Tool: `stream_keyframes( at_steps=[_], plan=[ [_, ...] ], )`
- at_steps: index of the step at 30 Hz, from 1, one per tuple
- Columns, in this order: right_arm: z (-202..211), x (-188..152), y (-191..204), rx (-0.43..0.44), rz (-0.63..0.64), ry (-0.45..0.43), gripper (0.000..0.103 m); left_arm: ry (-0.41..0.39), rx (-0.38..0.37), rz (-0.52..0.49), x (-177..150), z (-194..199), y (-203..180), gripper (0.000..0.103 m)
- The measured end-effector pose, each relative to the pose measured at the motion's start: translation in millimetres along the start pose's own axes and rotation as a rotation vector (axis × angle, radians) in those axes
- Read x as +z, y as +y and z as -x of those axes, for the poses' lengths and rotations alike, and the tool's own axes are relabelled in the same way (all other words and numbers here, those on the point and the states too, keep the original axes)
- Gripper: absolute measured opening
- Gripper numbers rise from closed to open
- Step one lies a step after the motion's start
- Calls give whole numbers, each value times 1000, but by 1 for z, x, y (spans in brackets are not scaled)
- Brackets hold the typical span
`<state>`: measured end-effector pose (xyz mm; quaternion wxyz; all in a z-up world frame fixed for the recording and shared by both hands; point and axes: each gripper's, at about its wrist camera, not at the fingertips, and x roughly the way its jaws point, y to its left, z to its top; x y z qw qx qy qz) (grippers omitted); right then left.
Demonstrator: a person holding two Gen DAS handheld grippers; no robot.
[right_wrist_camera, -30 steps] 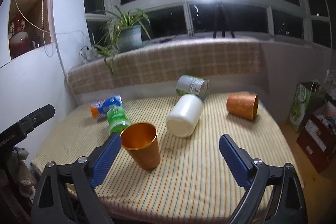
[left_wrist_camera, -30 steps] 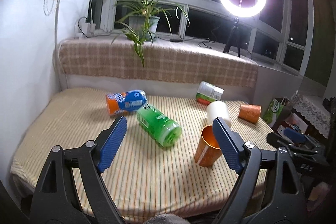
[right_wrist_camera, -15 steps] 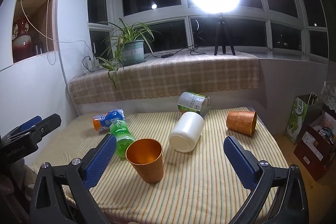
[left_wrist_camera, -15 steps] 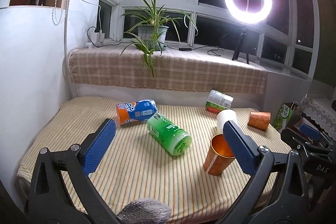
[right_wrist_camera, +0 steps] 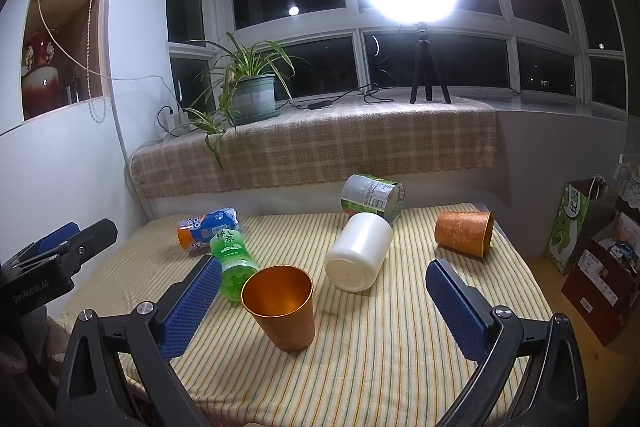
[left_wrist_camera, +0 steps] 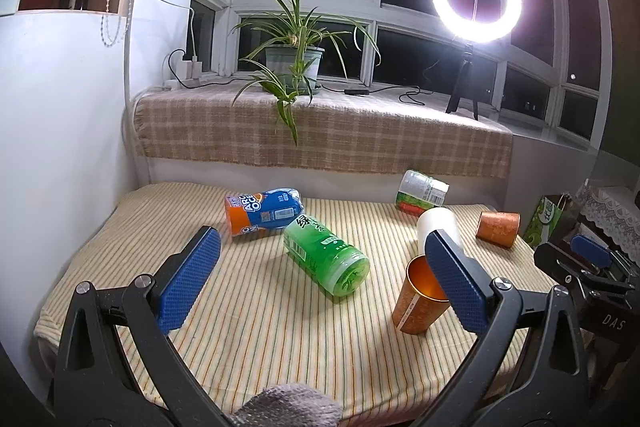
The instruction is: Flip cup upright
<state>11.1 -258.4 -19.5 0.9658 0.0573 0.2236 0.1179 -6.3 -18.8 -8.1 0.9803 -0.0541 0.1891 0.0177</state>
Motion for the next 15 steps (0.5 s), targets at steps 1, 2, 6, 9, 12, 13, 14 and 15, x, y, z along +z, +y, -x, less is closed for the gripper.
stream_keyframes(
  at_steps=[1,2,6,9,12,13,14,15],
  plan=[
    [0,0,0,0,0,0,103,0,0,0,0,0,0,103],
    [0,0,0,-1,1,1,103,1,0,0,0,0,-1,103],
    [-2,-1,-2,-3,-4,2,103,1,-4,-1,0,-1,-1,103],
    [-2,-1,-4,-4,-4,1,103,2,-5,-6,-1,-2,-2,103],
    [-3,-1,-7,-6,-6,2,103,3,-7,-7,-2,-4,-3,103],
    [-3,-2,-8,-6,-7,4,103,4,-8,-9,-2,-4,-4,103],
    [-3,-2,-8,-7,-7,5,103,6,-9,-10,-2,-6,-5,103],
    [-4,-2,-8,-7,-7,7,103,8,-10,-12,-2,-6,-5,103]
  ],
)
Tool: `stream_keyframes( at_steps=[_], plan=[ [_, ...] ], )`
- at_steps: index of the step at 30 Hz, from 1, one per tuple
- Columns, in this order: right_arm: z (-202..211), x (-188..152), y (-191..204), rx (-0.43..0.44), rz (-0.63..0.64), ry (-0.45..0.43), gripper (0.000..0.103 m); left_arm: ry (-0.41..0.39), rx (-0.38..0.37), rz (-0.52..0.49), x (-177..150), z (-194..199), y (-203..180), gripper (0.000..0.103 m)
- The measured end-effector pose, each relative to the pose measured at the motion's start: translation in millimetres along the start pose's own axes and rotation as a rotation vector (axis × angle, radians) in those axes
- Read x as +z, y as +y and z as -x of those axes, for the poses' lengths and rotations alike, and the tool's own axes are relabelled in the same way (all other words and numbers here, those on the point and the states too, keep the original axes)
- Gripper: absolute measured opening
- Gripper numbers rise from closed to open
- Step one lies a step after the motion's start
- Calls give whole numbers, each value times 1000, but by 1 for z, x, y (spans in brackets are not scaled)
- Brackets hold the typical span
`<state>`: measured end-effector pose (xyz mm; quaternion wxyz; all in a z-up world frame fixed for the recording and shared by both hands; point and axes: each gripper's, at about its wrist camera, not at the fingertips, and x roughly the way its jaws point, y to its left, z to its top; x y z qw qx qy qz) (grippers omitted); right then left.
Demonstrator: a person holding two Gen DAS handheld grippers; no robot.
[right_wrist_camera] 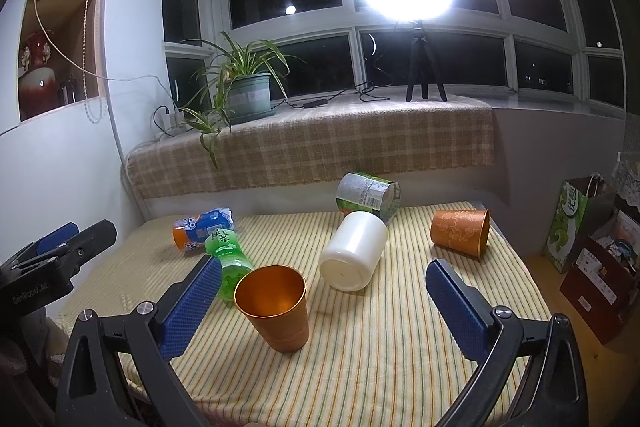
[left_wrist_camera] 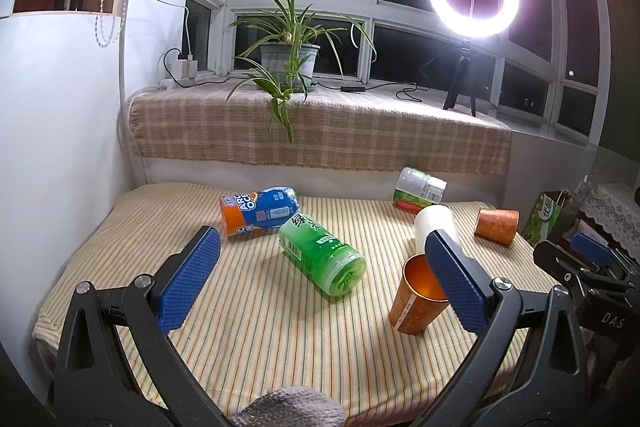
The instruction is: Flip cup upright
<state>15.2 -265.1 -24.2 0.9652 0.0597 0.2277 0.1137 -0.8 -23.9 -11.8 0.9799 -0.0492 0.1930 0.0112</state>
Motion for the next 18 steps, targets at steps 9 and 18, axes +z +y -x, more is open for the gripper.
stream_keyframes(
  at_steps=[9,18],
  plan=[
    [0,-1,0,4,3,4,103,4,-4,-5,0,2,-2,103],
    [-1,0,-2,5,-1,8,103,5,-5,-5,-1,2,-3,103]
  ],
)
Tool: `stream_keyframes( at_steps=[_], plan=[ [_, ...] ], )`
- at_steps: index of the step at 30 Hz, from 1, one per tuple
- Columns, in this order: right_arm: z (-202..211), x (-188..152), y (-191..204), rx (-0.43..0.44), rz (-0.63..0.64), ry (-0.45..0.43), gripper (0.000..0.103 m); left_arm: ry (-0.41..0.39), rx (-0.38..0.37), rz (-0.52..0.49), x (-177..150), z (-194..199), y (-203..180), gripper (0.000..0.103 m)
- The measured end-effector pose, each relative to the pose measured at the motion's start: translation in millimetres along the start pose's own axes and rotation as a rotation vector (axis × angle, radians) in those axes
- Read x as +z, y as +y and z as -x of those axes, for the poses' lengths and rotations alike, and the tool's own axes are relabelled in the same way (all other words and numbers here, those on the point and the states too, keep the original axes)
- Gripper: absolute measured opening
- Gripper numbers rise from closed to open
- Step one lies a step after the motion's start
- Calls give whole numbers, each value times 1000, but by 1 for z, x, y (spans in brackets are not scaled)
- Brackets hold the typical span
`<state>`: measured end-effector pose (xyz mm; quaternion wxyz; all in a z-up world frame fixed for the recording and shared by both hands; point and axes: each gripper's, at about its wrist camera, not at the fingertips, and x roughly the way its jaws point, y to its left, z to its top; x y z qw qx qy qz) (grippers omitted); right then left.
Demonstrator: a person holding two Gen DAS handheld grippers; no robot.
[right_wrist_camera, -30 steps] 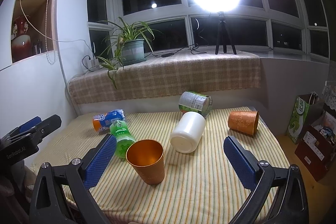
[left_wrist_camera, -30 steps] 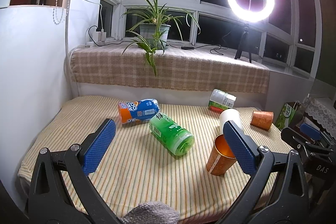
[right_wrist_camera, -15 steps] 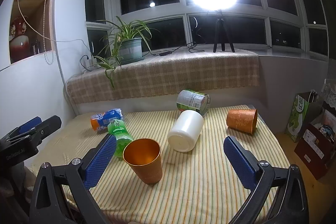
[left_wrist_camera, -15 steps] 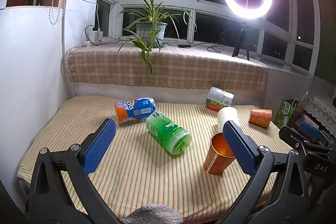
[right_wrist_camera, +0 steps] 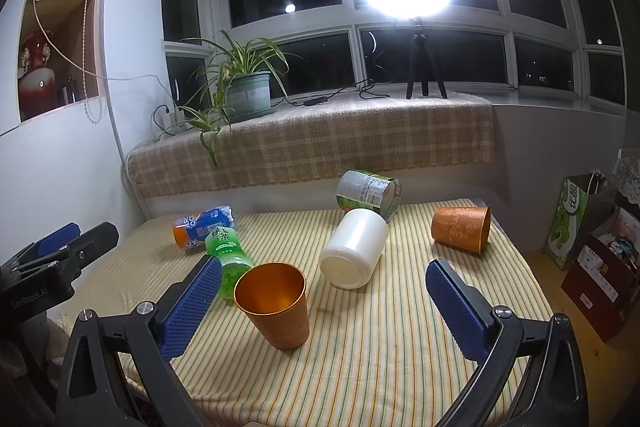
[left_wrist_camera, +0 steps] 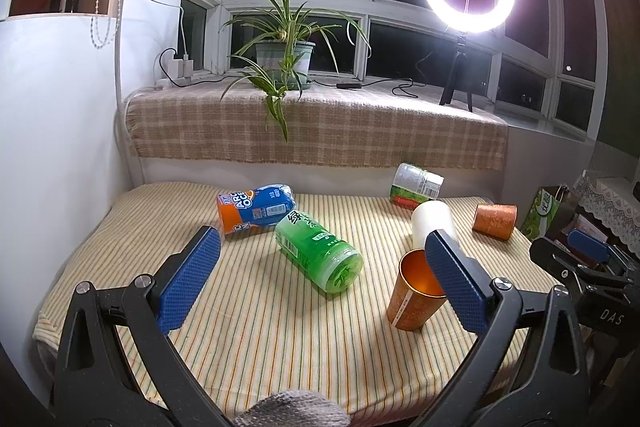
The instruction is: Flip cup upright
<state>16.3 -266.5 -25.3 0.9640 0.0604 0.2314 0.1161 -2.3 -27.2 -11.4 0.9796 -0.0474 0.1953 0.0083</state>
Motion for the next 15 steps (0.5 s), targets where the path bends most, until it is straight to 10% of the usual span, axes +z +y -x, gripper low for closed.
stream_keyframes(
  at_steps=[15],
  plan=[
    [-7,-1,0,7,-2,21,103,2,0,1,-1,-1,-1,103]
  ],
)
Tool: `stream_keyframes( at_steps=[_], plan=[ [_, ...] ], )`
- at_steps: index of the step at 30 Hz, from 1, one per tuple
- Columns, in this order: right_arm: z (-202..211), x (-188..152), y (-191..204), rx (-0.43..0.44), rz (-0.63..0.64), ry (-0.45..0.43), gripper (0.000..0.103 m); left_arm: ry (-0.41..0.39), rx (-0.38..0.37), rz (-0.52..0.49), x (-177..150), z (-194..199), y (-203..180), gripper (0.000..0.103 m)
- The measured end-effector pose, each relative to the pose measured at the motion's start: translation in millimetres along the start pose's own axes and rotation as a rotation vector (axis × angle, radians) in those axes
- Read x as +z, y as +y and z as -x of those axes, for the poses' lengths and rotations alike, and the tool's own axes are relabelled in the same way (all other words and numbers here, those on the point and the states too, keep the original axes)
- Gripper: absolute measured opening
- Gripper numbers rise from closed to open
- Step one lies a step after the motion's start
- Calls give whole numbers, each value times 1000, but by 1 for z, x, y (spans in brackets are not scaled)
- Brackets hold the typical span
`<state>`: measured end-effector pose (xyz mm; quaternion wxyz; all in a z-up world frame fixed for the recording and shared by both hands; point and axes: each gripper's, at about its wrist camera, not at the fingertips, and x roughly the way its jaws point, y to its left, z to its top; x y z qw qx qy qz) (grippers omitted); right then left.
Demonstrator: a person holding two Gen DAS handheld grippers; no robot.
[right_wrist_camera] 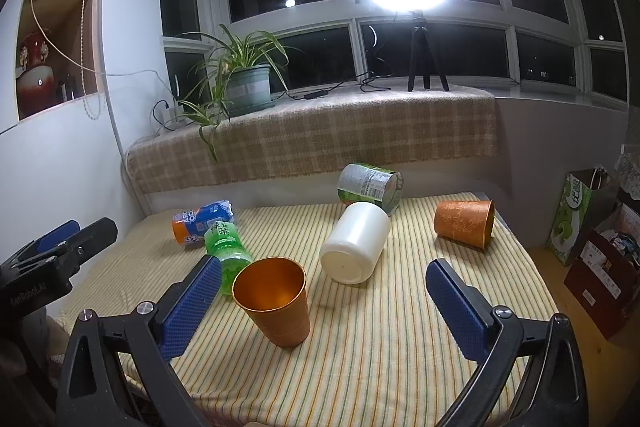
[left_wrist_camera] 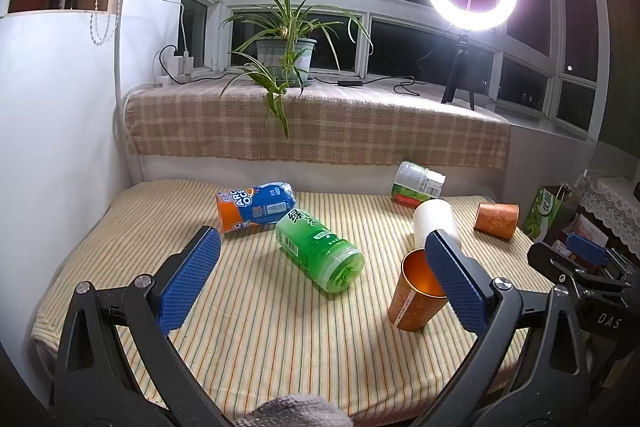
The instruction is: Flip cup upright
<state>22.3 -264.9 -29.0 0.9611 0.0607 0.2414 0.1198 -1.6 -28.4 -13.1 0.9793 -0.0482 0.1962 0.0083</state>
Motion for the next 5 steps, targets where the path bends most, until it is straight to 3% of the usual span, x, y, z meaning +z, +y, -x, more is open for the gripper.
stream_keyframes(
  at_steps=[5],
  plan=[
    [-2,-2,2,3,4,4,103,-1,0,-1,0,-1,0,103]
  ],
)
